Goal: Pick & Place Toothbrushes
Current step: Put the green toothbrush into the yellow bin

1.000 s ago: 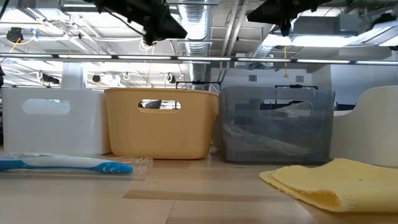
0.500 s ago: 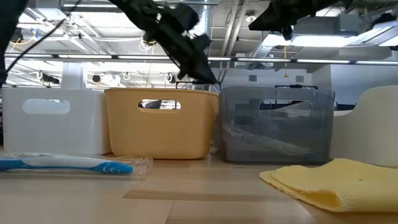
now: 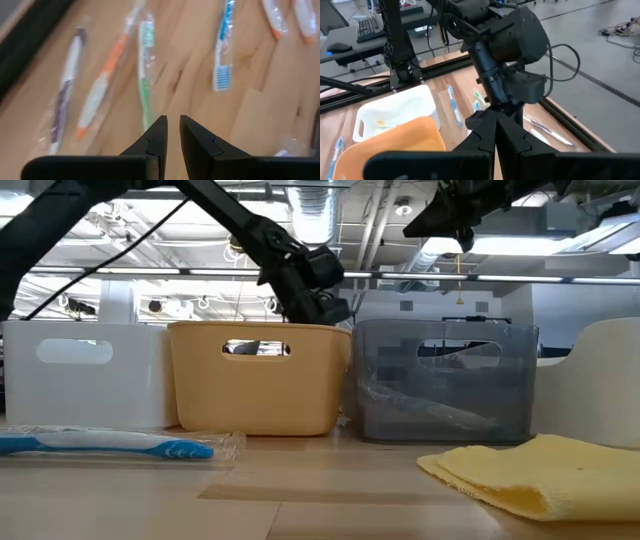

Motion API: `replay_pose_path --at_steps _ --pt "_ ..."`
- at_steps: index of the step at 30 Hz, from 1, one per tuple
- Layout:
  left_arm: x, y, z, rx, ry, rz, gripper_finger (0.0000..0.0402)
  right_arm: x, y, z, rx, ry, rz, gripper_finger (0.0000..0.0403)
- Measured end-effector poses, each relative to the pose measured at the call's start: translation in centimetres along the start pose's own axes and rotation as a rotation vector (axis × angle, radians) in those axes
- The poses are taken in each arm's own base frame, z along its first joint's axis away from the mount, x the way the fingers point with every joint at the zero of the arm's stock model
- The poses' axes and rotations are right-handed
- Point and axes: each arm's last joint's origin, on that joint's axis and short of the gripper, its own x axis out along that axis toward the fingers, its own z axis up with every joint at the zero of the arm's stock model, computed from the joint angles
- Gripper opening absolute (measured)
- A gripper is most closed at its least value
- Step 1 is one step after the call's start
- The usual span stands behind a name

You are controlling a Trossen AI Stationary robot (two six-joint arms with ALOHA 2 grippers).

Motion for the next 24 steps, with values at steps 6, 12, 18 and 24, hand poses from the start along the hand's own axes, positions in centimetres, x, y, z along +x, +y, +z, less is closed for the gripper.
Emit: replay_pose_path --at_steps 6,12,18,24 --pt "0.3 -0.2 0.3 -0.013 0.015 -0.036 0.0044 0.0 0.0 0.0 0.003 0.0 0.0 0.0001" --pt "-3.4 -0.7 0.1 0.051 0.079 -0.025 0.0044 0.0 0.0 -0.2 -0.001 0.024 -0.004 0.0001" --pt "-8.6 -0.4 0.4 0.088 0.048 -0.009 0.0044 0.0 -0.1 -0.5 -0.008 0.046 -0.008 0.0001" --pt "-11.9 -0.1 -1.2 0.078 0.067 0.008 0.0044 0.2 0.0 -0.8 -0.105 0.075 -0.005 0.0001"
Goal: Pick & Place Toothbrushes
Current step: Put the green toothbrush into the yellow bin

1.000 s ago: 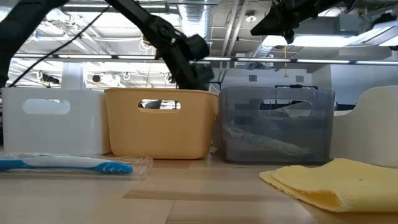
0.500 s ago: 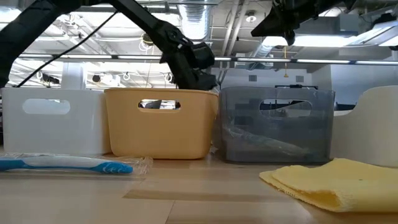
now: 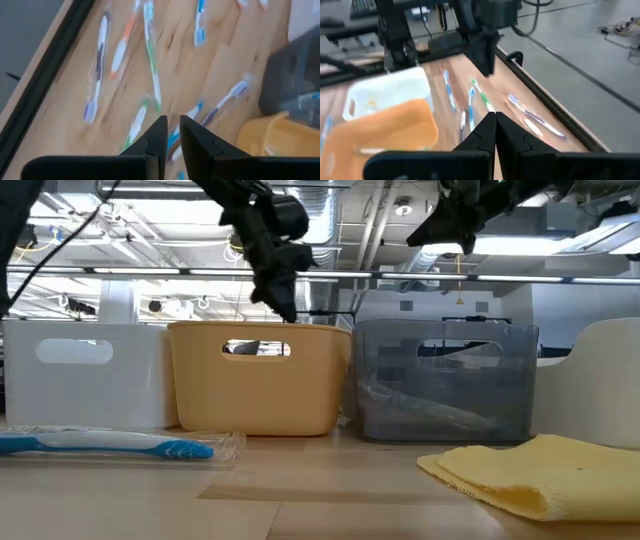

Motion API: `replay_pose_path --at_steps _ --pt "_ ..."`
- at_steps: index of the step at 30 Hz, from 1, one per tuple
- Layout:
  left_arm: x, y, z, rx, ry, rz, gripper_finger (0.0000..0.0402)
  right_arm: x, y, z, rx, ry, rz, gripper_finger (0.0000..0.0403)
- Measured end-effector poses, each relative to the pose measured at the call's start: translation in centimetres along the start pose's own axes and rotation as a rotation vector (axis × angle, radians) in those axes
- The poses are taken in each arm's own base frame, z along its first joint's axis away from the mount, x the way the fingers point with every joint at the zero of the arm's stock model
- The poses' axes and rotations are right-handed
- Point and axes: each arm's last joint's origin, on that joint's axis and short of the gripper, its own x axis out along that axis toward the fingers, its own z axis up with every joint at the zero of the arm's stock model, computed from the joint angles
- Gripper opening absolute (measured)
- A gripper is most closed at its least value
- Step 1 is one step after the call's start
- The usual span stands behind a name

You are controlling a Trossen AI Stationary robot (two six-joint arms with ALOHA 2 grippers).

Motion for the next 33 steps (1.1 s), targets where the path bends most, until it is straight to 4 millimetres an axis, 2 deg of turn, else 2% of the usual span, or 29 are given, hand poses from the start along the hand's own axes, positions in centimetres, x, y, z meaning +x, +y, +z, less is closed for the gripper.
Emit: replay_pose_path --at_steps 3,6,10,14,18,22,28,33 --pt "-0.6 -0.7 -1.4 0.043 -0.064 -0.003 0.0044 1.0 0.1 -0.3 -0.041 0.025 0.0 0.0001" --pt "-0.1 -1.4 -3.7 0.074 -0.153 -0.025 0.0044 2.5 -0.3 -0.1 -0.085 -0.007 -0.025 0.0001" --pt "-0.1 -2.4 -6.6 0.11 -0.338 -0.065 0.0044 4.5 -2.0 0.5 -0.09 -0.075 -0.098 0.0001" --pt "-0.6 -3.2 -9.2 0.122 -0.514 -0.106 0.0044 6.1 -3.4 0.9 -0.116 -0.036 -0.153 0.0001" --pt "-1.5 -3.8 -11.4 0.155 -0.678 -0.157 0.0044 8.3 -3.8 0.7 -0.183 0.072 -0.118 0.0001" --pt "-2.5 -4.0 -12.8 0.191 -0.773 -0.199 0.0044 11.7 -4.7 0.9 -0.181 0.19 -0.003 0.0001" --pt "-2.9 -4.0 -14.6 0.205 -0.793 -0.213 0.0044 16.2 -7.3 1.3 -0.25 0.447 0.096 0.0001" --pt "-2.1 -4.0 -15.5 0.204 -0.785 -0.212 0.0044 19.0 -9.4 0.2 -0.319 0.615 0.241 0.0001"
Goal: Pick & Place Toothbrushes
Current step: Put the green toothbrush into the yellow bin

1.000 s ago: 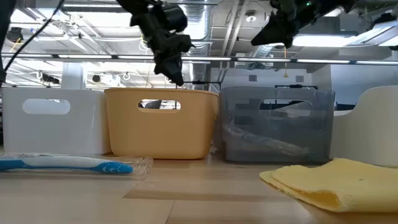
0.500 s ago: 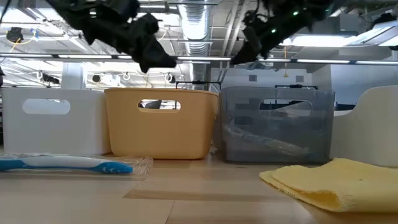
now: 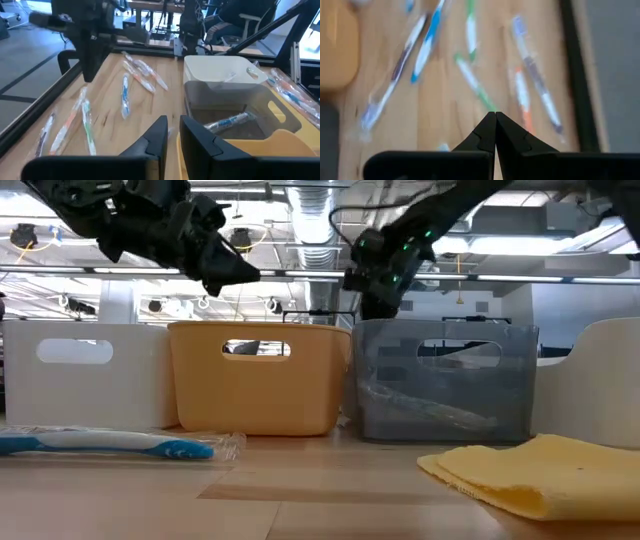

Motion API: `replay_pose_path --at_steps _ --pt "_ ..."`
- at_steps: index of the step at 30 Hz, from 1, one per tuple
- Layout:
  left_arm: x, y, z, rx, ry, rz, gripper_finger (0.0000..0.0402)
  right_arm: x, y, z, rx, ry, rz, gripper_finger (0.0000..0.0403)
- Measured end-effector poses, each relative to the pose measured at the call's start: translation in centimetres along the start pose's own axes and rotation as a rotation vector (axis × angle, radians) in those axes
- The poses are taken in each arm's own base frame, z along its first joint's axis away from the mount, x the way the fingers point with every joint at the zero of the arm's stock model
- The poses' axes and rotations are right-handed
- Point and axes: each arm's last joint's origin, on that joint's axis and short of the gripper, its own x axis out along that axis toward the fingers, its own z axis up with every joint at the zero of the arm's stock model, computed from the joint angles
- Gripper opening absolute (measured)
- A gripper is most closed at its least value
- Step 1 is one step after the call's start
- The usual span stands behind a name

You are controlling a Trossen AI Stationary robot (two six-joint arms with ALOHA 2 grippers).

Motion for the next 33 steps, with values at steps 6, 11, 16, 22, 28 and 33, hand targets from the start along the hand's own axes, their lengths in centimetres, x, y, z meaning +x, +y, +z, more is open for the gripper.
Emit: replay_pose_path --at_steps 6,11,16,22,28,33 --pt "0.0 0.0 -0.6 -0.001 0.009 0.0 0.0044 3.2 -2.4 -0.7 -0.026 0.03 0.117 0.002" --pt "0.0 0.0 -0.6 -0.004 0.007 0.0 0.0044 5.4 -1.9 -1.0 -0.151 0.112 0.127 0.0069" --pt "0.0 -0.1 -0.6 -0.013 0.009 -0.002 0.0044 6.9 -1.3 -0.5 -0.209 0.162 0.093 0.0124" --pt "0.2 -0.6 -0.6 -0.008 0.011 -0.028 0.0044 7.0 -1.3 0.4 -0.23 0.157 0.043 0.0178" --pt "0.2 -0.7 -0.6 -0.018 0.012 -0.032 0.0044 6.5 -1.9 0.5 -0.236 0.155 0.036 0.0194" --pt "0.2 -0.8 -0.6 -0.025 0.014 -0.033 0.0044 6.5 -1.7 0.4 -0.246 0.169 0.051 0.0173"
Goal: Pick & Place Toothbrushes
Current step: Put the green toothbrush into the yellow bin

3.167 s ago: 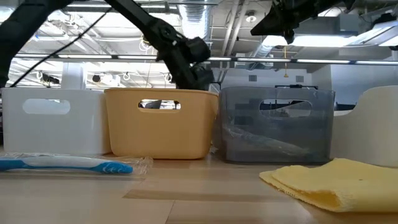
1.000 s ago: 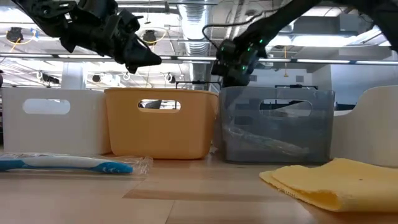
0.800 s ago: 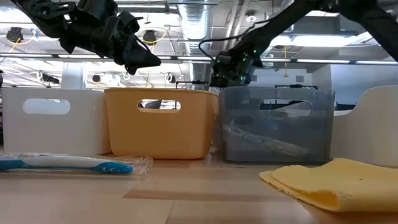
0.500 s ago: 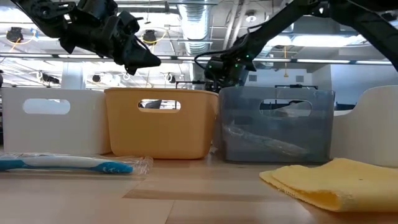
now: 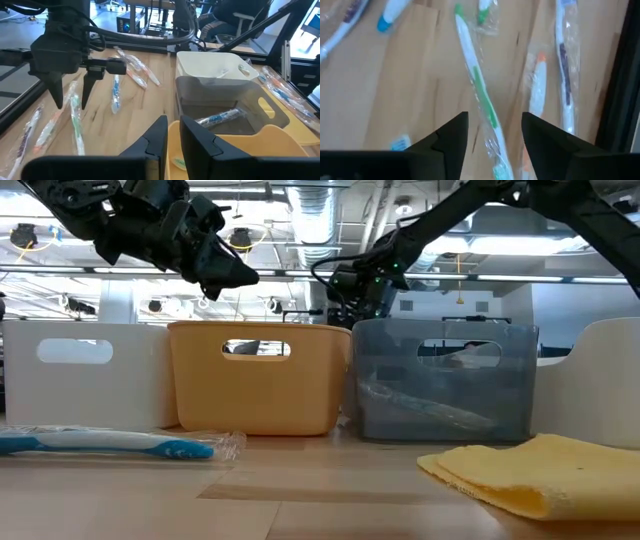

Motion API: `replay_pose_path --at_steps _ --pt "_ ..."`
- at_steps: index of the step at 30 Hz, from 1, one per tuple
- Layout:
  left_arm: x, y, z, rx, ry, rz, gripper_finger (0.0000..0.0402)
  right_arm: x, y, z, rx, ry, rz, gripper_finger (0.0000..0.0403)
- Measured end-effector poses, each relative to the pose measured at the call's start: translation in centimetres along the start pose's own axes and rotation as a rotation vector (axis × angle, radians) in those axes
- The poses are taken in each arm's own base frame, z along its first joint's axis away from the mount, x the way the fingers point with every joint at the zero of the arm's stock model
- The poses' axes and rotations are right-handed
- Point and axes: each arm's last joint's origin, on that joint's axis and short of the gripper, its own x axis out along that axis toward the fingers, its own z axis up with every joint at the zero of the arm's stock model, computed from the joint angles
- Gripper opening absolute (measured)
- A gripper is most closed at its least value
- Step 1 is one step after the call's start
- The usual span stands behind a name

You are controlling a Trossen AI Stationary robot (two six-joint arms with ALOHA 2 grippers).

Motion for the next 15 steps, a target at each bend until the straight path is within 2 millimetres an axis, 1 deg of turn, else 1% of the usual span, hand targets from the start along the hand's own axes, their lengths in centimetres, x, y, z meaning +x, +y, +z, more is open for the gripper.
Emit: replay_pose_path --at_steps 5,8,15 --pt "0.0 0.0 -0.01 -0.001 0.001 0.0 0.0044 0.07 0.32 0.35 -0.02 -0.004 0.002 0.015" --pt "0.0 0.0 -0.01 -0.003 0.001 0.0 0.0044 0.08 0.47 0.3 -0.001 0.006 0.013 0.014" --pt "0.0 0.0 -0.01 -0.003 0.001 0.0 0.0044 0.08 0.44 0.33 0.039 0.003 0.009 0.0135"
